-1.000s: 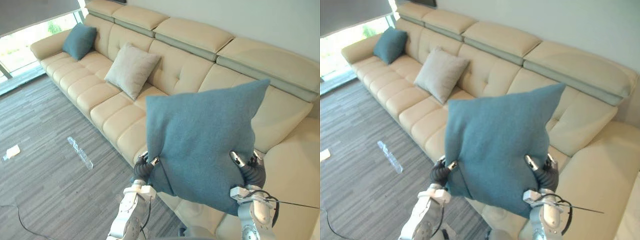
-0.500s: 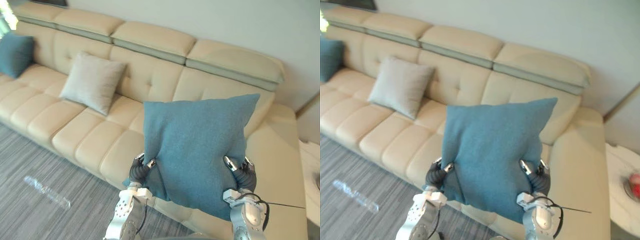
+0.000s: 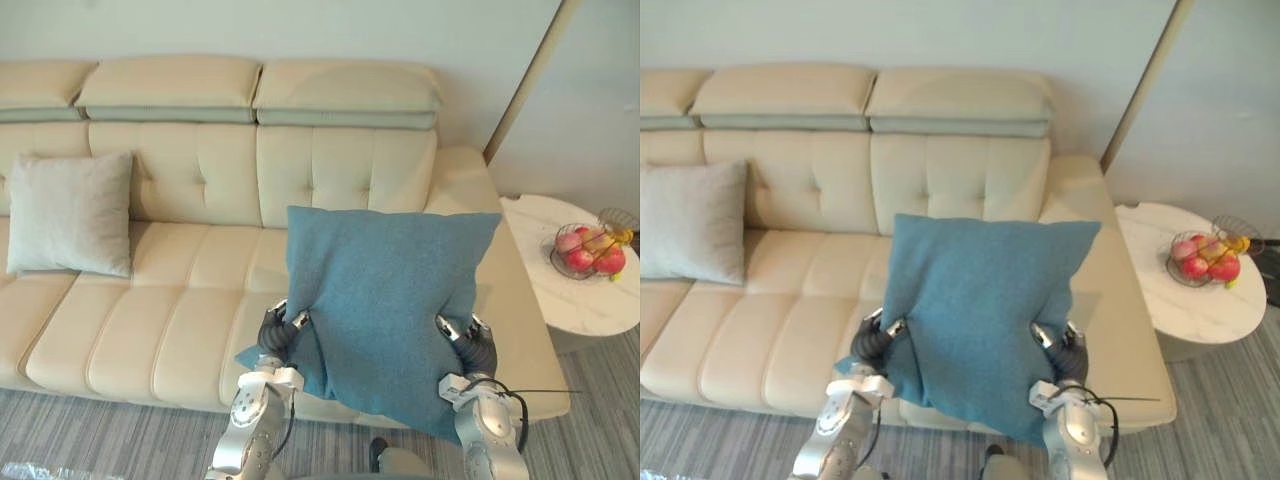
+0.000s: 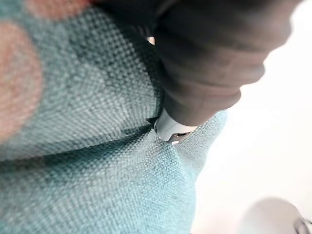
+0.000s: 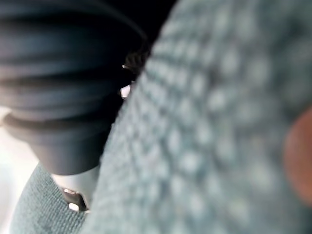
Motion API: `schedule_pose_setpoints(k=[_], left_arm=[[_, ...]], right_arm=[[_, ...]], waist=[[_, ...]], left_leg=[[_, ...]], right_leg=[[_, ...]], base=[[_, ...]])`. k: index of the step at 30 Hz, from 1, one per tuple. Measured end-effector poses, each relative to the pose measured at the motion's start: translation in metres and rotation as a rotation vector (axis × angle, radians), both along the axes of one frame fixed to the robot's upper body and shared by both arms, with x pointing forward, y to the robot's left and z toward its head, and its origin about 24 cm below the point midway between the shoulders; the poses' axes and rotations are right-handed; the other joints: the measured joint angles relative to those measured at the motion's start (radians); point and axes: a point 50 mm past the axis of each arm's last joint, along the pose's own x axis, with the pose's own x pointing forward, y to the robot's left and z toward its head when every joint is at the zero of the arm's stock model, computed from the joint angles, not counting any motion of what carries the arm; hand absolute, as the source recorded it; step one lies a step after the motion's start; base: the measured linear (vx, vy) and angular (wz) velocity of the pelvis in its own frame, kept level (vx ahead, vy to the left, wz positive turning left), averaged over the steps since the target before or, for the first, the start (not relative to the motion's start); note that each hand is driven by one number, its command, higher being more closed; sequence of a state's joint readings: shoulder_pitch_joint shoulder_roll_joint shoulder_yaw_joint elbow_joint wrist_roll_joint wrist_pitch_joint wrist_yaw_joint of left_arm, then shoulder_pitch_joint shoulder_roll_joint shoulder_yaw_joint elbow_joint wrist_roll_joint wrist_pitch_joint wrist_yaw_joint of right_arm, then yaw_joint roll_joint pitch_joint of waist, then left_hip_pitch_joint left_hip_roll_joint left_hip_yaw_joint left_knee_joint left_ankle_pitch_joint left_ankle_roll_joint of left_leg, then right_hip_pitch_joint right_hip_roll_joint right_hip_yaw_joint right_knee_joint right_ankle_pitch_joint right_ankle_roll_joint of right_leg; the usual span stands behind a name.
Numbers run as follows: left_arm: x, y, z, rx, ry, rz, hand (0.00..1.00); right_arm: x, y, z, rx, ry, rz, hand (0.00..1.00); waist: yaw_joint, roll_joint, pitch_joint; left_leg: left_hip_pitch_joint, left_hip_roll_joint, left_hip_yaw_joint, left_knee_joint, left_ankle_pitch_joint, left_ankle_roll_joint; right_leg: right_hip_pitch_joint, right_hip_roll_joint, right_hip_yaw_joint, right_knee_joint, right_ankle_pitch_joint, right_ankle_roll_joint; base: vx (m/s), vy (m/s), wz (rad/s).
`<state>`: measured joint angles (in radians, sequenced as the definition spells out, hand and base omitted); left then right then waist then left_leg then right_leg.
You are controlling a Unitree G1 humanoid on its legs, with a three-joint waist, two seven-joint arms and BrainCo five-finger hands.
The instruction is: Pick up cushions and gather them together orderly.
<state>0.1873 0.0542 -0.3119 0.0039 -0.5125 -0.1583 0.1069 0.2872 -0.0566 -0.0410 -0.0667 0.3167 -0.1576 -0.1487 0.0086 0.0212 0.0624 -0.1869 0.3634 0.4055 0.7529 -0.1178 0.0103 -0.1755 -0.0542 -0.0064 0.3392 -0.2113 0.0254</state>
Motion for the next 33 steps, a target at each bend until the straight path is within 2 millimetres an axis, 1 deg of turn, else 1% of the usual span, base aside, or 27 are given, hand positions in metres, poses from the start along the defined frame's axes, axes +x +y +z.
schedule_pose_setpoints(k=[1,2,3,4,5,6,7,8,9,10,11,12,13,14,15,17,19,21,22,23,24,25,27,28,29,31,33], left_arm=[[-0.003,0.001,0.004,-0.009,-0.014,0.008,1.00],[-0.004,0.001,0.006,-0.014,-0.023,0.010,1.00],[-0.002,0.000,0.012,-0.026,-0.048,0.008,1.00],[-0.001,-0.003,0.015,-0.040,-0.061,0.010,1.00],[-0.001,-0.004,0.015,-0.048,-0.062,0.013,1.00],[-0.001,-0.005,0.015,-0.051,-0.059,0.014,1.00],[-0.002,-0.005,0.014,-0.050,-0.054,0.013,1.00],[-0.003,-0.005,0.012,-0.047,-0.045,0.009,1.00],[-0.004,-0.003,0.008,-0.032,-0.030,0.007,1.00],[-0.004,-0.003,0.007,-0.029,-0.026,0.006,1.00],[-0.004,-0.002,0.007,-0.027,-0.023,0.006,1.00],[-0.005,-0.002,0.005,-0.022,-0.017,0.004,1.00],[-0.005,-0.001,0.003,-0.013,-0.009,-0.001,1.00],[-0.005,-0.001,0.001,0.002,-0.003,-0.012,1.00],[-0.005,0.000,0.000,0.008,0.000,-0.014,1.00],[-0.006,0.002,-0.001,0.033,0.003,-0.024,1.00],[-0.007,0.004,-0.004,0.052,0.010,-0.030,1.00],[-0.007,0.005,-0.007,0.060,0.022,-0.029,1.00],[-0.007,0.006,-0.008,0.062,0.030,-0.027,1.00],[-0.007,0.006,-0.008,0.063,0.030,-0.026,1.00],[-0.005,0.006,-0.007,0.065,0.023,-0.022,1.00],[-0.003,0.005,-0.005,0.070,0.017,-0.019,1.00],[0.006,0.006,0.003,0.077,-0.018,-0.005,1.00],[0.015,0.006,0.011,0.086,-0.052,0.008,1.00],[0.022,0.006,0.018,0.093,-0.083,0.020,1.00],[0.036,0.007,0.042,0.083,-0.169,0.059,1.00],[0.055,0.007,0.078,0.076,-0.315,0.117,1.00]], right_arm=[[0.001,0.001,0.006,-0.002,-0.025,0.007,1.00],[0.002,0.001,0.009,-0.004,-0.039,0.008,1.00],[0.003,0.001,0.015,-0.009,-0.074,0.005,1.00],[0.003,0.001,0.018,-0.011,-0.089,0.001,1.00],[0.003,0.001,0.018,-0.011,-0.089,-0.002,1.00],[0.003,0.000,0.017,-0.016,-0.085,-0.003,1.00],[0.004,-0.001,0.016,-0.021,-0.079,-0.001,1.00],[0.003,-0.003,0.014,-0.030,-0.064,0.002,1.00],[0.003,-0.003,0.006,-0.024,-0.026,0.002,1.00],[0.002,-0.002,0.000,-0.017,-0.003,-0.001,1.00],[0.002,-0.002,-0.001,-0.015,0.003,-0.001,1.00],[0.003,-0.002,-0.003,-0.013,0.010,-0.002,1.00],[0.004,-0.002,-0.005,-0.013,0.018,-0.001,1.00],[0.005,-0.002,-0.008,-0.013,0.029,0.000,1.00],[0.005,-0.002,-0.009,-0.015,0.037,0.001,1.00],[0.008,-0.002,-0.016,-0.015,0.068,0.007,1.00],[0.011,-0.001,-0.018,-0.024,0.080,0.014,1.00],[0.015,-0.001,-0.019,-0.048,0.087,0.024,1.00],[0.016,-0.001,-0.019,-0.054,0.086,0.027,1.00],[0.017,-0.001,-0.018,-0.054,0.084,0.029,1.00],[0.023,0.000,-0.015,-0.065,0.070,0.031,1.00],[0.025,0.000,-0.012,-0.071,0.061,0.032,1.00],[0.038,0.002,-0.001,-0.109,0.020,0.034,1.00],[0.048,0.005,0.008,-0.112,-0.017,0.030,1.00],[0.054,0.007,0.016,-0.114,-0.052,0.026,1.00],[0.067,0.015,0.040,-0.137,-0.145,0.017,1.00],[0.083,0.024,0.078,-0.147,-0.291,-0.011,1.00]], waist=[[0.006,-0.010,-0.002],[0.013,-0.011,-0.007],[0.015,-0.010,-0.008],[0.012,-0.010,-0.008],[0.014,-0.013,-0.010],[0.017,-0.007,-0.014],[0.017,0.003,-0.020],[0.017,0.026,-0.033],[0.013,-0.001,-0.048],[0.009,-0.020,-0.060],[0.008,-0.026,-0.063],[0.000,-0.033,-0.065],[-0.010,-0.033,-0.066],[-0.011,-0.033,-0.066],[-0.011,-0.031,-0.066],[-0.009,-0.028,-0.069],[-0.009,-0.028,-0.069],[-0.009,-0.028,-0.069],[-0.009,-0.027,-0.069],[-0.008,-0.027,-0.069],[-0.007,-0.026,-0.064],[-0.006,-0.026,-0.063],[-0.002,-0.022,-0.050],[0.001,-0.019,-0.017],[0.003,-0.017,-0.001],[0.008,-0.014,0.016],[0.026,-0.012,0.034]], left_leg=[[-0.043,0.015,-0.033,0.073,0.071,0.009],[-0.055,0.011,-0.048,0.084,0.053,0.001],[-0.066,-0.014,-0.076,0.059,-0.028,-0.012],[-0.077,-0.052,-0.112,-0.015,-0.089,-0.024],[-0.072,-0.084,-0.137,-0.111,-0.112,-0.047],[-0.049,-0.119,-0.171,-0.269,-0.101,-0.064],[-0.039,-0.128,-0.179,-0.347,-0.071,-0.065],[-0.028,-0.133,-0.192,-0.413,-0.025,-0.097],[-0.006,-0.155,-0.188,-0.450,-0.013,-0.140],[0.004,-0.184,-0.176,-0.490,-0.008,-0.136],[0.010,-0.193,-0.170,-0.509,-0.001,-0.131],[0.021,-0.217,-0.167,-0.544,0.011,-0.121],[0.035,-0.241,-0.167,-0.578,0.020,-0.110],[0.045,-0.258,-0.167,-0.597,0.028,-0.099],[0.051,-0.263,-0.168,-0.602,0.028,-0.099],[0.054,-0.268,-0.181,-0.611,0.029,-0.097],[0.050,-0.268,-0.202,-0.612,0.032,-0.096],[0.047,-0.268,-0.212,-0.621,0.045,-0.092],[0.045,-0.269,-0.225,-0.645,0.072,-0.089],[0.043,-0.268,-0.226,-0.653,0.082,-0.090],[0.024,-0.269,-0.227,-0.672,0.108,-0.093],[0.013,-0.267,-0.228,-0.677,0.114,-0.091],[-0.022,-0.253,-0.225,-0.685,0.116,-0.093],[-0.028,-0.246,-0.225,-0.685,0.116,-0.093],[-0.047,-0.241,-0.225,-0.679,0.117,-0.096],[-0.112,-0.236,-0.225,-0.666,0.122,-0.103],[-0.190,-0.240,-0.225,-0.661,0.127,-0.110]], right_leg=[[0.006,0.004,0.026,-0.002,-0.006,-0.013],[0.010,0.000,0.038,-0.003,-0.007,-0.015],[0.003,-0.004,0.063,-0.004,-0.004,-0.022],[0.003,-0.007,0.081,-0.012,0.000,-0.028],[0.001,-0.012,0.089,-0.016,0.001,-0.027],[-0.006,-0.009,0.091,-0.015,-0.001,-0.017],[-0.009,-0.001,0.092,-0.011,-0.002,-0.008],[-0.012,0.012,0.094,-0.003,-0.004,0.015],[-0.017,-0.008,0.104,0.002,-0.006,0.029],[-0.017,-0.031,0.106,-0.021,0.000,0.041],[-0.015,-0.042,0.109,-0.033,0.003,0.048],[-0.008,-0.061,0.111,-0.059,0.010,0.059],[0.008,-0.081,0.109,-0.091,0.020,0.073],[0.030,-0.098,0.107,-0.128,0.030,0.081],[0.041,-0.103,0.105,-0.145,0.036,0.085],[0.070,-0.108,0.094,-0.194,0.059,0.082],[0.079,-0.105,0.089,-0.212,0.068,0.076],[0.081,-0.104,0.081,-0.227,0.080,0.073],[0.078,-0.103,0.074,-0.239,0.095,0.066],[0.071,-0.102,0.072,-0.241,0.101,0.067],[0.047,-0.096,0.070,-0.241,0.114,0.064],[0.032,-0.093,0.069,-0.240,0.116,0.065],[-0.014,-0.078,0.069,-0.228,0.120,0.066],[-0.031,-0.070,0.070,-0.208,0.120,0.066],[-0.057,-0.066,0.068,-0.188,0.119,0.066],[-0.140,-0.061,0.068,-0.145,0.118,0.067],[-0.241,-0.064,0.069,-0.095,0.104,0.070]], base=[[0.02,-0.034,-0.56],[0.12,0.023,-0.59],[0.14,0.019,-0.40],[0.15,0.027,-0.40],[0.15,0.102,-0.40],[0.14,0.130,-0.38],[0.16,0.153,-0.33],[0.23,0.157,-0.22],[0.28,0.177,-0.17],[0.24,0.139,-0.09],[0.16,0.109,0.05],[0.15,0.113,0.15],[0.21,0.168,0.19],[0.16,0.136,0.14],[0.15,0.108,0.10],[0.12,0.061,0.12],[0.10,-0.010,0.11],[0.06,-0.044,0.06],[0.02,-0.046,0.04],[0.01,-0.057,0.08],[0.00,-0.041,0.05],[-0.03,-0.063,-0.01],[-0.05,-0.057,-0.07],[-0.10,-0.040,-0.03],[-0.15,-0.037,-0.01],[-0.17,-0.016,-0.01],[-0.19,-0.006,0.01]])
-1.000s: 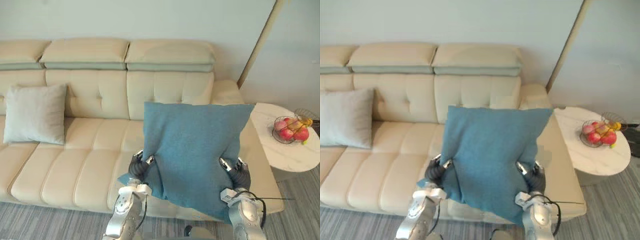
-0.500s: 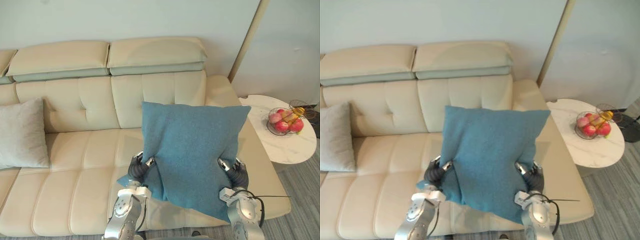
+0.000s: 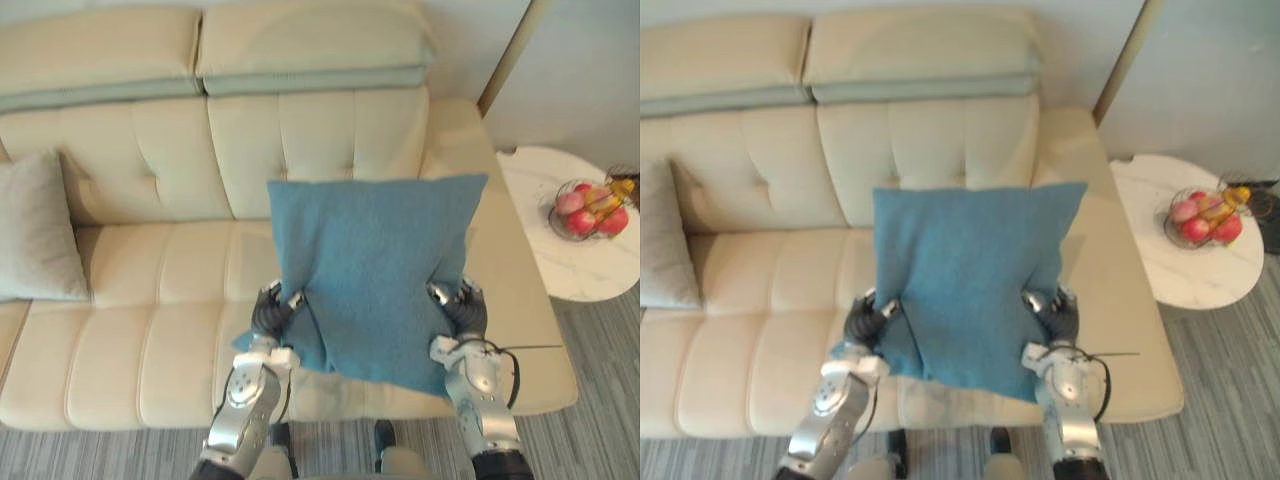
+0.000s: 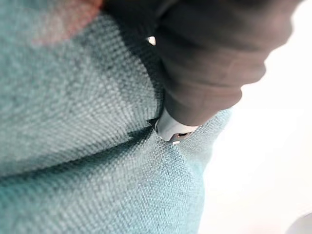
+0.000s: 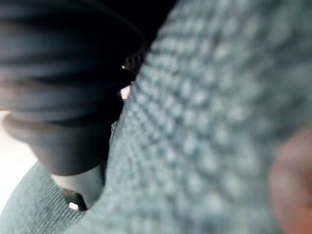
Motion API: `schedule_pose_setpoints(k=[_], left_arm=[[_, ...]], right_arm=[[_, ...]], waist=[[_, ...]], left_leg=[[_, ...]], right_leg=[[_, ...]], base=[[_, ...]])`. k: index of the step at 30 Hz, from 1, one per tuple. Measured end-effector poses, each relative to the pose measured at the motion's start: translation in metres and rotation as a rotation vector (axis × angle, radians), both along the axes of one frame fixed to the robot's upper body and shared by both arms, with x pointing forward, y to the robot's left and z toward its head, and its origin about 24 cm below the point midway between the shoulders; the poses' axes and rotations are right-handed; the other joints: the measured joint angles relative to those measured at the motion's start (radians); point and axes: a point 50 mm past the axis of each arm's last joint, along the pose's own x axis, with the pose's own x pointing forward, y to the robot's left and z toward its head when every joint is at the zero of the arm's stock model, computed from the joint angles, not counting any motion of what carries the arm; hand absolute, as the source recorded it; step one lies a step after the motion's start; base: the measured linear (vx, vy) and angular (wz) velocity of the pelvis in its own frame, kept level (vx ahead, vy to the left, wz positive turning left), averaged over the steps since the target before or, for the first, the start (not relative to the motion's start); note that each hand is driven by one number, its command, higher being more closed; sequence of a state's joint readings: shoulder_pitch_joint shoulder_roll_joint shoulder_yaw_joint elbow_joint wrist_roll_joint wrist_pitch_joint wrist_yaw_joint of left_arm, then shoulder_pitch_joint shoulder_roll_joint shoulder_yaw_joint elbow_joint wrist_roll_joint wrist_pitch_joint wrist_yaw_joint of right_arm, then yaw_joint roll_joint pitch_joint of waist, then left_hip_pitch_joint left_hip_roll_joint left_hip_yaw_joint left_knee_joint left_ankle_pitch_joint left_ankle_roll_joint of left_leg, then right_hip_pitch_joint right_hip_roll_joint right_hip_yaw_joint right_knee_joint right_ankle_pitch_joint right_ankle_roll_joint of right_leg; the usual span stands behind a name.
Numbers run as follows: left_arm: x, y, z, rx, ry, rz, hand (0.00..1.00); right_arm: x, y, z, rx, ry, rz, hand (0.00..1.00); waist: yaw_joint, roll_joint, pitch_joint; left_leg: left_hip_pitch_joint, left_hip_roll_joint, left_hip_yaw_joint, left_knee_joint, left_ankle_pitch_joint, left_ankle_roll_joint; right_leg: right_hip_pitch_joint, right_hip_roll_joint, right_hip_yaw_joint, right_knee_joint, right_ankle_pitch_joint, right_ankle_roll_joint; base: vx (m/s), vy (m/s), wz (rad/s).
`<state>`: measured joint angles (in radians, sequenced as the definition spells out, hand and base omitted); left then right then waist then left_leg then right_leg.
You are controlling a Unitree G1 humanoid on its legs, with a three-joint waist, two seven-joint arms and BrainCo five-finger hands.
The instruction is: Pick up cushions and gather them together orderly.
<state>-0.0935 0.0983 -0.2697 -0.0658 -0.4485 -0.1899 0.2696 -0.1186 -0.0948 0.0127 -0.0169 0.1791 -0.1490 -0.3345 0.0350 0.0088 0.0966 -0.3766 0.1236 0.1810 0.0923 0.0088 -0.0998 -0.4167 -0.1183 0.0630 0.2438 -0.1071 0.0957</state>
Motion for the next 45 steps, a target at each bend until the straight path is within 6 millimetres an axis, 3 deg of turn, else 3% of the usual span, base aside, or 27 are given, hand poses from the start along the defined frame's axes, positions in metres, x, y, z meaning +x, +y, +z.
schedule_pose_setpoints(k=[2,3,5,6,8,12,13,14,15,19,23,25,31,36,39,40,41,43,44,45], left_arm=[[0.020,0.001,0.041,-0.022,-0.150,0.059,1.00],[0.024,0.001,0.051,-0.031,-0.186,0.073,1.00],[0.037,0.001,0.100,-0.080,-0.359,0.140,1.00],[0.039,0.002,0.113,-0.095,-0.401,0.155,1.00],[0.050,-0.002,0.163,-0.122,-0.559,0.189,1.00],[0.067,-0.007,0.225,-0.134,-0.679,0.227,1.00],[0.070,-0.008,0.234,-0.142,-0.683,0.238,1.00],[0.073,-0.008,0.242,-0.145,-0.685,0.246,1.00],[0.077,-0.008,0.246,-0.144,-0.680,0.255,0.00],[0.097,-0.002,0.265,-0.187,-0.590,0.321,0.00],[0.106,-0.001,0.266,-0.245,-0.527,0.326,0.00],[0.109,0.001,0.262,-0.280,-0.494,0.333,0.00],[0.107,0.009,0.275,-0.246,-0.552,0.316,0.00],[0.109,0.024,0.272,-0.243,-0.554,0.325,0.00],[0.114,0.042,0.253,-0.251,-0.512,0.361,0.00],[0.117,0.054,0.236,-0.267,-0.467,0.386,0.00],[0.118,0.057,0.229,-0.273,-0.452,0.396,0.00],[0.116,0.082,0.188,-0.296,-0.371,0.453,0.00],[0.116,0.085,0.183,-0.298,-0.361,0.458,0.00],[0.112,0.097,0.162,-0.287,-0.331,0.482,0.00]], right_arm=[[0.020,0.009,0.043,-0.013,-0.153,-0.021,1.00],[0.024,0.011,0.054,-0.018,-0.191,-0.028,1.00],[0.039,0.022,0.108,-0.032,-0.370,-0.064,1.00],[0.042,0.024,0.121,-0.028,-0.412,-0.072,1.00],[0.052,0.027,0.177,-0.045,-0.574,-0.122,1.00],[0.060,0.029,0.240,-0.012,-0.702,-0.197,1.00],[0.060,0.029,0.249,-0.004,-0.716,-0.216,0.00],[0.061,0.029,0.257,0.004,-0.729,-0.229,0.00],[0.062,0.028,0.263,0.008,-0.733,-0.243,0.00],[0.079,0.023,0.294,0.013,-0.665,-0.310,0.00],[0.072,0.016,0.321,0.022,-0.715,-0.321,0.00],[0.073,0.012,0.324,0.050,-0.710,-0.304,0.00],[0.080,-0.003,0.309,0.114,-0.680,-0.263,0.00],[0.090,-0.015,0.273,0.120,-0.599,-0.232,0.00],[0.092,-0.029,0.241,0.175,-0.539,-0.248,0.00],[0.094,-0.040,0.223,0.197,-0.495,-0.275,0.00],[0.094,-0.043,0.218,0.203,-0.482,-0.284,0.00],[0.087,-0.062,0.187,0.225,-0.435,-0.329,0.00],[0.086,-0.064,0.184,0.224,-0.433,-0.332,0.00],[0.079,-0.073,0.171,0.206,-0.423,-0.345,0.00]], waist=[[0.009,0.001,0.015],[0.010,0.001,0.019],[0.021,0.005,0.028],[0.021,0.006,0.029],[0.024,0.012,0.047],[0.027,0.012,0.091],[0.026,0.015,0.107],[0.026,0.016,0.118],[0.025,0.017,0.125],[0.028,0.017,0.159],[0.030,0.018,0.188],[0.032,0.016,0.202],[0.034,0.011,0.221],[0.024,0.004,0.225],[0.020,0.004,0.225],[0.018,0.003,0.225],[0.018,0.002,0.226],[0.013,0.000,0.227],[0.013,-0.002,0.228],[0.010,-0.007,0.230]], left_leg=[[-0.072,-0.012,-0.005,0.000,0.024,-0.003],[-0.085,-0.013,-0.007,-0.001,0.029,-0.005],[-0.157,-0.015,-0.027,-0.003,0.062,-0.010],[-0.177,-0.014,-0.030,-0.004,0.070,-0.011],[-0.242,-0.014,-0.045,-0.028,0.117,-0.012],[-0.325,-0.011,-0.062,-0.104,0.200,-0.016],[-0.342,-0.012,-0.065,-0.113,0.211,-0.017],[-0.366,-0.012,-0.068,-0.114,0.218,-0.017],[-0.388,-0.013,-0.074,-0.117,0.228,-0.016],[-0.506,-0.008,-0.094,-0.128,0.269,-0.024],[-0.610,-0.006,-0.109,-0.128,0.294,-0.033],[-0.641,0.002,-0.110,-0.127,0.297,-0.033],[-0.699,-0.003,-0.110,-0.124,0.305,-0.043],[-0.707,0.004,-0.109,-0.122,0.304,-0.043],[-0.701,0.007,-0.108,-0.106,0.304,-0.042],[-0.684,0.010,-0.109,-0.104,0.303,-0.042],[-0.677,0.011,-0.108,-0.104,0.303,-0.041],[-0.642,0.022,-0.104,-0.058,0.274,-0.030],[-0.635,0.024,-0.104,-0.048,0.267,-0.030],[-0.606,0.030,-0.104,-0.016,0.251,-0.030]], right_leg=[[-0.092,-0.010,0.000,0.052,-0.017,0.001],[-0.110,-0.011,0.000,0.064,-0.022,0.001],[-0.199,-0.011,-0.007,0.114,-0.027,-0.003],[-0.221,-0.011,-0.011,0.126,-0.027,-0.003],[-0.305,-0.010,-0.027,0.164,-0.026,-0.006],[-0.430,-0.007,-0.047,0.206,-0.013,-0.019],[-0.451,-0.007,-0.048,0.214,-0.012,-0.020],[-0.479,-0.007,-0.049,0.222,-0.011,-0.020],[-0.502,-0.008,-0.051,0.229,-0.011,-0.020],[-0.626,-0.007,-0.068,0.260,-0.010,-0.023],[-0.723,-0.010,-0.088,0.288,-0.012,-0.026],[-0.749,-0.012,-0.104,0.298,-0.015,-0.030],[-0.815,-0.028,-0.125,0.371,-0.059,-0.042],[-0.822,-0.025,-0.135,0.381,-0.060,-0.044],[-0.809,-0.023,-0.135,0.382,-0.060,-0.044],[-0.793,-0.020,-0.136,0.384,-0.060,-0.044],[-0.786,-0.019,-0.136,0.384,-0.060,-0.044],[-0.729,-0.008,-0.136,0.381,-0.060,-0.044],[-0.718,-0.006,-0.135,0.381,-0.060,-0.044],[-0.675,-0.001,-0.135,0.380,-0.060,-0.044]], base=[[-0.18,-0.007,0.15],[-0.25,-0.030,0.19],[-0.23,-0.047,0.21],[-0.12,-0.035,0.26],[-0.12,-0.037,0.29],[-0.11,-0.030,0.18],[-0.05,-0.019,0.15],[-0.04,-0.017,0.13],[-0.04,-0.015,0.18],[-0.02,-0.027,0.18],[0.00,-0.051,0.21],[0.02,-0.063,0.23],[0.01,-0.093,0.24],[0.00,-0.095,0.01],[-0.01,-0.083,-0.01],[0.00,-0.069,-0.02],[0.00,-0.089,-0.07],[0.00,-0.099,-0.12],[0.01,-0.087,-0.15],[0.01,-0.081,-0.20]])
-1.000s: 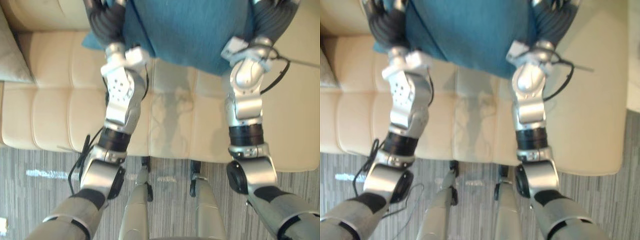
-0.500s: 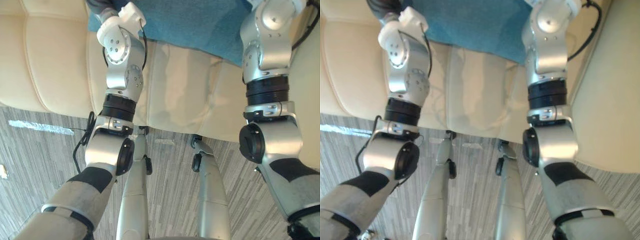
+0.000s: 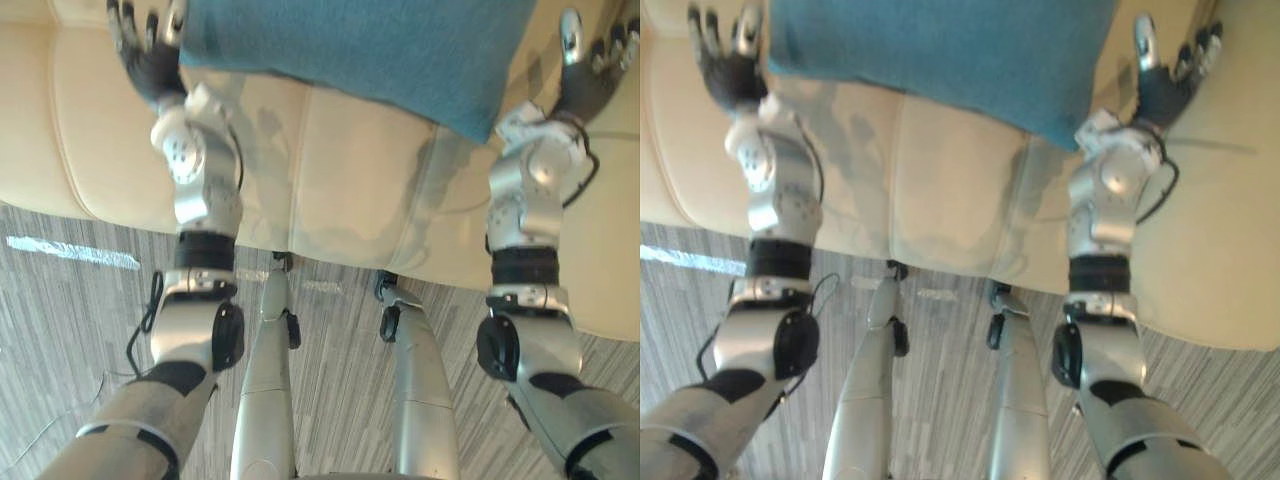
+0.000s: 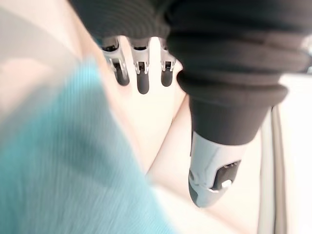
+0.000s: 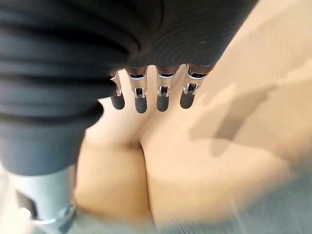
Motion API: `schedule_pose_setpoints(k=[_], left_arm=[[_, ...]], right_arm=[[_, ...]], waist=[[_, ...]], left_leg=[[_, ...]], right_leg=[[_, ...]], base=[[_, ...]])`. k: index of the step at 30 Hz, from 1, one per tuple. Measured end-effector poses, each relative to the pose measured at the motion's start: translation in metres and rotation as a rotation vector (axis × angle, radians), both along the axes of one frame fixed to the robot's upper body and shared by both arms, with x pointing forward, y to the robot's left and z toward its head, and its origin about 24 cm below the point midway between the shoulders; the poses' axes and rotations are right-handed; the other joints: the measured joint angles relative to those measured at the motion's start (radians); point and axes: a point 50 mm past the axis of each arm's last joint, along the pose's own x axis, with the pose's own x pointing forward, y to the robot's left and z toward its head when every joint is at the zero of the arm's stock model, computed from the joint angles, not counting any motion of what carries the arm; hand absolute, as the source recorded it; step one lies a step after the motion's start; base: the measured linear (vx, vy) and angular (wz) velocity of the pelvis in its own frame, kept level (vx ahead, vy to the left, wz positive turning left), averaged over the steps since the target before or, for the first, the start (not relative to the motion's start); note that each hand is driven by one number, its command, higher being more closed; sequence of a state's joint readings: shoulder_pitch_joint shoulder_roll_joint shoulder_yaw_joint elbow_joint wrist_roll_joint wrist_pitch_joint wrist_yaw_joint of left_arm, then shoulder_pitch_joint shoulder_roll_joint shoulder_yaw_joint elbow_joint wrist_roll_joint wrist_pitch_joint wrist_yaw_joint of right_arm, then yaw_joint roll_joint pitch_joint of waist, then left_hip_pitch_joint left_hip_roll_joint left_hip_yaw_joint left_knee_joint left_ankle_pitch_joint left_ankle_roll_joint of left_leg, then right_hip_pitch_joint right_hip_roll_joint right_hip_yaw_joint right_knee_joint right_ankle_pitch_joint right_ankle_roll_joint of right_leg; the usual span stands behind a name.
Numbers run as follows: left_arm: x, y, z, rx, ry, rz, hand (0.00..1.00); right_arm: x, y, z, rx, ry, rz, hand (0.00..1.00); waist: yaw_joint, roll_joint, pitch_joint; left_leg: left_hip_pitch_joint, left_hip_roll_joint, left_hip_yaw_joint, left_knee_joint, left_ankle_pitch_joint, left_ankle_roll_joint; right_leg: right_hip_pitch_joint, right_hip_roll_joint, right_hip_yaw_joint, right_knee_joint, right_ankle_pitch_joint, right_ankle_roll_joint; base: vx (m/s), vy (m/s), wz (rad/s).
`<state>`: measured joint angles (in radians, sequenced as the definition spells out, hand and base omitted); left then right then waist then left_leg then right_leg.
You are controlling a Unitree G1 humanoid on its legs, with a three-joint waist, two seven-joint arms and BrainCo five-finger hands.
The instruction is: Pick up cushions and gather them together orderly.
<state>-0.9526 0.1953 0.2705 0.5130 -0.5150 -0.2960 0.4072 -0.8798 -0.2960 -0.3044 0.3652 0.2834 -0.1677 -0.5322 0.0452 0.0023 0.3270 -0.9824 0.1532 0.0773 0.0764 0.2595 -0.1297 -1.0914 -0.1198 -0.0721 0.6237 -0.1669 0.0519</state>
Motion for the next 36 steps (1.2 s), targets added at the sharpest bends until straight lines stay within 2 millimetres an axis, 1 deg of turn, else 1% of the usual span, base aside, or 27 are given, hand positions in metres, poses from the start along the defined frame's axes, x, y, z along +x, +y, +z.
schedule_pose_setpoints(k=[1,2,3,4,5,6,7,8,9,10,11,12,14,15,16,17,18,19,21,22,23,25,26,27,30,34,36], left_arm=[[-0.007,0.009,-0.017,0.021,0.026,0.017,0.00],[-0.009,0.011,-0.022,0.029,0.031,0.020,0.00],[-0.018,0.018,-0.037,0.073,0.050,0.025,0.00],[-0.027,0.024,-0.052,0.118,0.072,0.026,0.00],[-0.029,0.025,-0.059,0.131,0.087,0.023,0.00],[-0.037,0.027,-0.078,0.171,0.134,0.010,0.00],[-0.045,0.026,-0.103,0.225,0.214,-0.014,0.00],[-0.048,0.025,-0.114,0.248,0.252,-0.026,0.00],[-0.054,0.023,-0.132,0.277,0.312,-0.054,0.00],[-0.067,0.014,-0.167,0.324,0.434,-0.113,0.00],[-0.079,0.004,-0.194,0.352,0.527,-0.176,0.00],[-0.084,0.000,-0.203,0.355,0.561,-0.198,0.00],[-0.111,-0.018,-0.257,0.378,0.766,-0.313,0.00],[-0.116,-0.020,-0.266,0.374,0.803,-0.330,0.00],[-0.131,-0.025,-0.289,0.378,0.903,-0.367,0.00],[-0.144,-0.029,-0.308,0.379,0.990,-0.397,0.00],[-0.150,-0.030,-0.315,0.381,1.027,-0.410,0.00],[-0.168,-0.033,-0.336,0.402,1.143,-0.451,0.00],[-0.183,-0.036,-0.352,0.422,1.238,-0.487,0.00],[-0.195,-0.038,-0.364,0.442,1.311,-0.513,0.00],[-0.198,-0.038,-0.367,0.444,1.328,-0.519,0.00],[-0.213,-0.041,-0.379,0.416,1.412,-0.540,0.00],[-0.215,-0.041,-0.380,0.411,1.423,-0.540,0.00],[-0.221,-0.042,-0.386,0.384,1.457,-0.540,0.00],[-0.228,-0.039,-0.390,0.377,1.499,-0.542,0.00],[-0.242,-0.030,-0.398,0.378,1.587,-0.534,0.00],[-0.246,-0.028,-0.400,0.361,1.604,-0.524,0.00]], right_arm=[[-0.007,-0.005,-0.011,-0.024,0.011,-0.008,0.00],[-0.009,-0.007,-0.014,-0.033,0.014,-0.008,0.00],[-0.019,-0.012,-0.028,-0.069,0.032,-0.010,0.00],[-0.028,-0.015,-0.042,-0.106,0.051,-0.003,0.00],[-0.031,-0.016,-0.049,-0.120,0.066,-0.001,0.00],[-0.039,-0.016,-0.071,-0.155,0.132,0.017,0.00],[-0.047,-0.014,-0.099,-0.180,0.221,0.049,0.00],[-0.051,-0.011,-0.111,-0.186,0.255,0.071,0.00],[-0.056,-0.006,-0.129,-0.183,0.309,0.104,0.00],[-0.067,0.005,-0.162,-0.182,0.416,0.162,0.00],[-0.077,0.014,-0.185,-0.182,0.495,0.216,0.00],[-0.080,0.018,-0.193,-0.175,0.520,0.235,0.00],[-0.098,0.034,-0.234,-0.156,0.670,0.319,0.00],[-0.101,0.036,-0.241,-0.147,0.696,0.331,0.00],[-0.110,0.040,-0.263,-0.128,0.784,0.356,0.00],[-0.121,0.043,-0.285,-0.103,0.878,0.377,0.00],[-0.126,0.045,-0.295,-0.086,0.921,0.385,0.00],[-0.143,0.049,-0.320,-0.047,1.037,0.404,0.00],[-0.161,0.052,-0.340,-0.020,1.137,0.422,0.00],[-0.176,0.053,-0.357,0.032,1.223,0.428,0.00],[-0.180,0.054,-0.361,0.047,1.246,0.428,0.00],[-0.204,0.056,-0.384,0.132,1.372,0.428,0.00],[-0.207,0.055,-0.387,0.142,1.389,0.427,0.00],[-0.220,0.054,-0.396,0.189,1.446,0.416,0.00],[-0.234,0.051,-0.405,0.243,1.511,0.396,0.00],[-0.253,0.046,-0.416,0.327,1.595,0.359,0.00],[-0.253,0.046,-0.417,0.345,1.601,0.353,0.00]], waist=[[-0.001,-0.002,0.000],[-0.002,-0.004,-0.001],[-0.002,-0.015,-0.007],[-0.001,-0.021,-0.010],[-0.002,-0.023,-0.011],[-0.005,-0.030,-0.023],[-0.006,-0.039,-0.033],[-0.006,-0.041,-0.034],[-0.008,-0.046,-0.039],[-0.009,-0.056,-0.053],[-0.008,-0.056,-0.067],[-0.008,-0.056,-0.074],[-0.009,-0.054,-0.114],[-0.009,-0.053,-0.124],[-0.009,-0.052,-0.155],[-0.008,-0.050,-0.167],[-0.008,-0.049,-0.175],[-0.008,-0.042,-0.213],[-0.008,-0.035,-0.246],[-0.008,-0.028,-0.267],[-0.008,-0.025,-0.270],[-0.007,-0.009,-0.301],[-0.007,-0.005,-0.304],[-0.009,0.001,-0.318],[-0.009,0.000,-0.328],[-0.017,-0.013,-0.338],[-0.022,-0.014,-0.338]], left_leg=[[0.040,0.010,0.004,0.017,-0.018,-0.001],[0.052,0.011,0.006,0.018,-0.021,-0.001],[0.102,0.012,0.020,0.021,-0.039,0.001],[0.149,0.016,0.025,0.020,-0.054,0.005],[0.167,0.017,0.025,0.019,-0.057,0.003],[0.209,0.019,0.025,0.009,-0.059,0.003],[0.260,0.024,0.027,-0.005,-0.063,-0.002],[0.285,0.025,0.027,-0.013,-0.063,-0.002],[0.321,0.025,0.027,-0.027,-0.063,-0.002],[0.380,0.023,0.029,-0.040,-0.063,-0.002],[0.422,0.022,0.035,-0.045,-0.068,-0.006],[0.437,0.022,0.039,-0.047,-0.070,-0.003],[0.523,0.017,0.053,-0.061,-0.082,0.008],[0.538,0.017,0.053,-0.061,-0.088,0.004],[0.574,0.018,0.056,-0.059,-0.104,0.001],[0.623,0.019,0.067,-0.059,-0.118,-0.006],[0.641,0.019,0.073,-0.059,-0.124,-0.008],[0.677,0.019,0.079,-0.058,-0.146,-0.006],[0.704,0.017,0.083,-0.059,-0.159,-0.004],[0.729,0.017,0.097,-0.062,-0.167,-0.005],[0.739,0.017,0.101,-0.064,-0.169,-0.007],[0.787,0.017,0.110,-0.082,-0.175,-0.013],[0.795,0.017,0.111,-0.087,-0.175,-0.014],[0.820,0.014,0.116,-0.102,-0.175,-0.015],[0.846,0.010,0.116,-0.114,-0.175,-0.015],[0.880,-0.007,0.103,-0.138,-0.178,-0.013],[0.888,-0.013,0.099,-0.141,-0.178,-0.012]], right_leg=[[0.045,0.009,-0.001,-0.004,0.000,0.000],[0.060,0.011,0.000,-0.006,0.000,0.000],[0.114,0.016,0.002,-0.028,-0.019,-0.009],[0.159,0.018,0.002,-0.039,-0.030,-0.008],[0.177,0.019,0.002,-0.041,-0.035,-0.004],[0.219,0.023,0.002,-0.054,-0.037,-0.006],[0.269,0.029,0.000,-0.071,-0.039,-0.009],[0.293,0.030,-0.001,-0.078,-0.040,-0.009],[0.327,0.030,-0.003,-0.088,-0.042,-0.009],[0.383,0.029,-0.003,-0.097,-0.042,-0.014],[0.431,0.028,-0.005,-0.113,-0.044,-0.013],[0.446,0.028,-0.005,-0.118,-0.044,-0.013],[0.537,0.025,-0.003,-0.155,-0.044,-0.012],[0.554,0.025,-0.003,-0.161,-0.045,-0.012],[0.597,0.025,-0.002,-0.178,-0.048,-0.007],[0.646,0.026,0.000,-0.197,-0.049,-0.005],[0.666,0.026,0.000,-0.206,-0.049,-0.005],[0.712,0.026,0.001,-0.232,-0.050,-0.004],[0.745,0.025,0.003,-0.253,-0.050,-0.003],[0.773,0.026,0.005,-0.272,-0.047,0.001],[0.783,0.026,0.007,-0.278,-0.046,0.003],[0.834,0.031,0.021,-0.326,-0.028,0.009],[0.843,0.032,0.023,-0.336,-0.026,0.010],[0.872,0.032,0.026,-0.364,-0.016,0.012],[0.910,0.032,0.026,-0.405,-0.002,0.019],[0.969,0.025,0.028,-0.472,0.019,0.028],[0.990,0.022,0.026,-0.491,0.027,0.031]], base=[[0.01,-0.081,-0.20],[0.01,-0.084,-0.25],[0.01,-0.060,-0.24],[0.01,-0.060,-0.23],[0.01,-0.042,-0.17],[0.03,-0.041,-0.13],[0.05,-0.050,-0.13],[0.06,-0.041,-0.09],[0.08,-0.034,-0.03],[0.14,-0.041,-0.02],[0.12,-0.032,-0.02],[0.17,-0.020,-0.06],[0.15,-0.006,-0.10],[0.11,-0.001,-0.10],[0.10,0.006,-0.11],[0.09,0.015,-0.12],[0.07,0.038,-0.13],[0.04,0.042,-0.11],[0.07,0.044,-0.10],[0.06,0.033,-0.09],[0.08,0.041,-0.20],[0.07,0.034,-0.22],[0.09,0.037,-0.14],[0.08,0.030,-0.08],[0.06,0.022,-0.02],[0.10,0.038,0.06],[0.07,0.037,0.03]])
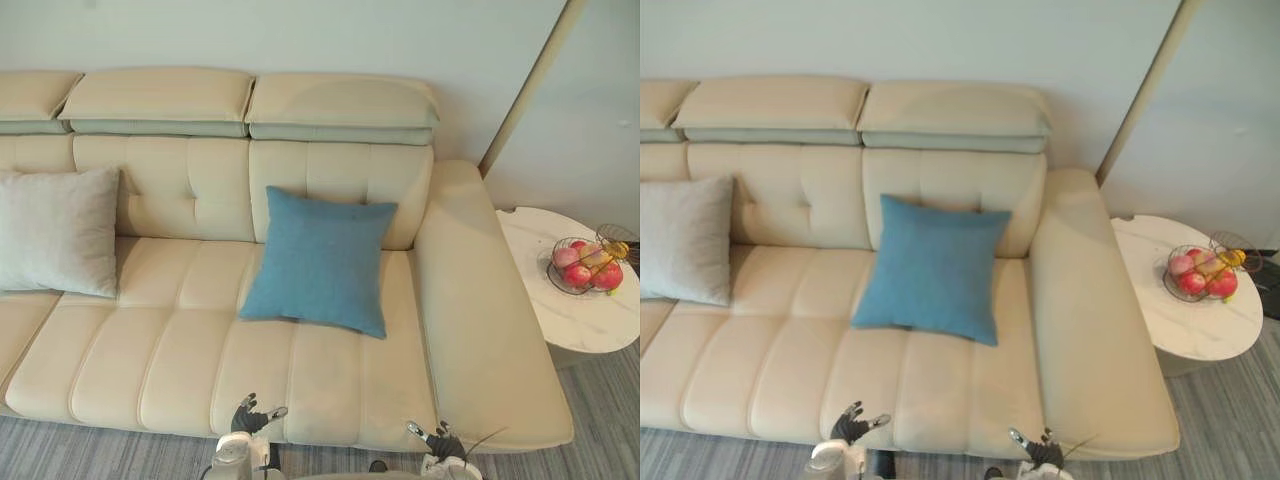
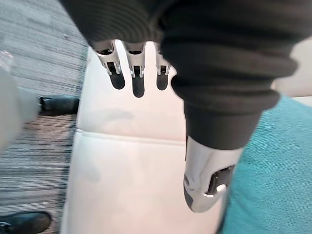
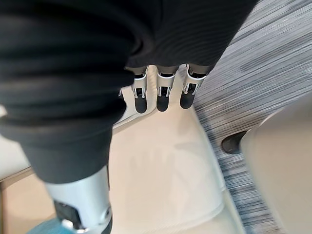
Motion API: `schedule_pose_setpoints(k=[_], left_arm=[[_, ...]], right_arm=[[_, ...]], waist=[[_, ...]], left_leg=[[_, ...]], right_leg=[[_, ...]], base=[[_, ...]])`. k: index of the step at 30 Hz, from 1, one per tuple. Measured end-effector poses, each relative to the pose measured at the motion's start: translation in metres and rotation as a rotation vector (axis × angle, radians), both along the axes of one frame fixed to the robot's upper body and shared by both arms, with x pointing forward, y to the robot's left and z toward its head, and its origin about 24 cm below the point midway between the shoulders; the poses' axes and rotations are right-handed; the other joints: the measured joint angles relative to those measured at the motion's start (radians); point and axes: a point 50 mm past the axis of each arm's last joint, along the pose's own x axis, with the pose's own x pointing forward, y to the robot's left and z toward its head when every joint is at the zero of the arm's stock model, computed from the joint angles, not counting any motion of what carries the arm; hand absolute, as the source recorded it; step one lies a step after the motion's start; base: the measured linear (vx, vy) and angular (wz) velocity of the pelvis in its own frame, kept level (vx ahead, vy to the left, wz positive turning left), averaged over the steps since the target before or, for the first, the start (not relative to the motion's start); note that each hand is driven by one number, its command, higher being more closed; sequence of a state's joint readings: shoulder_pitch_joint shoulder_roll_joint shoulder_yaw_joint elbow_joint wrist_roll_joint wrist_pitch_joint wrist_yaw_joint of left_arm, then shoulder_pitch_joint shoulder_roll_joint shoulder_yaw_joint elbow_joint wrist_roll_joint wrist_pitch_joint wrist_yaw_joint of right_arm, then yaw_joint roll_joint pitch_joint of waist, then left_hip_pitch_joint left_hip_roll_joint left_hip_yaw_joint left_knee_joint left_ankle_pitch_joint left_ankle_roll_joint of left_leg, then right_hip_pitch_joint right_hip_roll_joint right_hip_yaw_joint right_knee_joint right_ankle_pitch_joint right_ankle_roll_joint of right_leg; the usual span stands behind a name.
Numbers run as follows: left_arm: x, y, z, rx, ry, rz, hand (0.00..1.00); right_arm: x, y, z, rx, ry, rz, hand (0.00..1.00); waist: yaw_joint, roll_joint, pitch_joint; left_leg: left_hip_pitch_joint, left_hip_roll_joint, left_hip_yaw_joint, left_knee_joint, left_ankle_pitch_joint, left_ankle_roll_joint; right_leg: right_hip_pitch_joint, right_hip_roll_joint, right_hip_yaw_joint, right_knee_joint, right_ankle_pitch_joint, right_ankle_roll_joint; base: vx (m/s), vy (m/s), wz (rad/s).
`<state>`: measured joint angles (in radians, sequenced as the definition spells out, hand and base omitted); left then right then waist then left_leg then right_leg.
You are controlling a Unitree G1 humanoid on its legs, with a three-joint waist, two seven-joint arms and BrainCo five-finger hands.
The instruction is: Pick up cushions and gather them together orderly.
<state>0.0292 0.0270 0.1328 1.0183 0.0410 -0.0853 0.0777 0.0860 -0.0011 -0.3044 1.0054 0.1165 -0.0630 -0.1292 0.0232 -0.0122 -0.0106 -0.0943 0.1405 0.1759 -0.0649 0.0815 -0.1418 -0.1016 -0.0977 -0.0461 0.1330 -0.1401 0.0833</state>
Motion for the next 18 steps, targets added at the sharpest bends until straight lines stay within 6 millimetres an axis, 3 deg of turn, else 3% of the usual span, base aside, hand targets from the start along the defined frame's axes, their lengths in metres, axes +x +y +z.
schedule_pose_setpoints(k=[7,9,11,13,14,15,16,17,18], left_arm=[[-0.005,0.014,-0.001,0.045,0.028,-0.008,0.00],[0.001,0.014,0.001,0.048,0.011,-0.010,0.00],[0.014,0.011,0.005,0.047,-0.021,-0.027,0.00],[0.039,0.002,0.017,0.050,-0.113,-0.087,0.00],[0.040,0.002,0.018,0.050,-0.116,-0.089,0.00],[0.046,-0.002,0.020,0.041,-0.134,-0.088,0.00],[0.043,-0.009,0.019,0.021,-0.129,-0.089,0.00],[0.042,-0.011,0.018,0.015,-0.128,-0.089,0.00],[0.040,-0.018,0.017,-0.001,-0.123,-0.098,0.00]], right_arm=[[0.011,0.000,0.001,0.007,-0.006,0.010,0.00],[0.023,0.002,0.004,0.004,-0.032,0.034,0.00],[0.033,0.005,0.007,-0.003,-0.054,0.076,0.00],[0.057,0.008,0.017,-0.022,-0.129,0.115,0.00],[0.058,0.008,0.017,-0.022,-0.132,0.115,0.00],[0.064,0.013,0.019,-0.011,-0.150,0.116,0.00],[0.062,0.011,0.021,-0.020,-0.166,0.111,0.00],[0.060,0.010,0.022,-0.024,-0.170,0.110,0.00],[0.055,0.006,0.023,-0.038,-0.176,0.102,0.00]], waist=[[-0.014,-0.008,0.025],[-0.011,-0.007,0.059],[-0.013,-0.006,0.075],[-0.015,0.022,0.100],[-0.013,0.021,0.101],[-0.004,0.011,0.110],[-0.006,0.013,0.110],[-0.010,0.019,0.106],[-0.022,0.040,0.090]], left_leg=[[0.024,-0.021,-0.031,-0.002,-0.004,0.008],[0.013,-0.019,-0.031,0.018,-0.004,0.009],[-0.082,-0.013,-0.035,0.107,-0.021,0.017],[-0.204,0.009,-0.080,0.176,-0.020,0.006],[-0.205,0.009,-0.079,0.180,-0.021,0.006],[-0.260,0.025,-0.056,0.426,-0.153,0.045],[-0.260,0.046,-0.021,0.658,-0.256,0.050],[-0.247,0.051,-0.016,0.694,-0.276,0.040],[-0.195,0.073,-0.016,0.765,-0.338,0.006]], right_leg=[[0.039,-0.017,-0.003,-0.033,0.014,0.010],[0.033,-0.018,-0.001,-0.023,0.020,0.008],[-0.041,-0.020,-0.005,0.032,0.020,0.008],[-0.142,-0.014,-0.050,0.078,0.031,-0.020],[-0.144,-0.015,-0.053,0.078,0.031,-0.020],[-0.156,-0.031,-0.051,0.105,0.037,-0.027],[-0.142,-0.033,-0.048,0.109,0.045,-0.025],[-0.143,-0.031,-0.048,0.108,0.047,-0.023],[-0.144,-0.023,-0.052,0.108,0.058,-0.018]], base=[[-0.01,0.031,0.03],[-0.11,0.024,0.01],[-0.17,-0.003,0.11],[-0.16,-0.035,0.26],[-0.16,0.023,0.00],[-0.08,0.027,-0.25],[-0.10,0.040,-0.26],[-0.09,0.068,-0.17],[-0.09,0.153,-0.08]])
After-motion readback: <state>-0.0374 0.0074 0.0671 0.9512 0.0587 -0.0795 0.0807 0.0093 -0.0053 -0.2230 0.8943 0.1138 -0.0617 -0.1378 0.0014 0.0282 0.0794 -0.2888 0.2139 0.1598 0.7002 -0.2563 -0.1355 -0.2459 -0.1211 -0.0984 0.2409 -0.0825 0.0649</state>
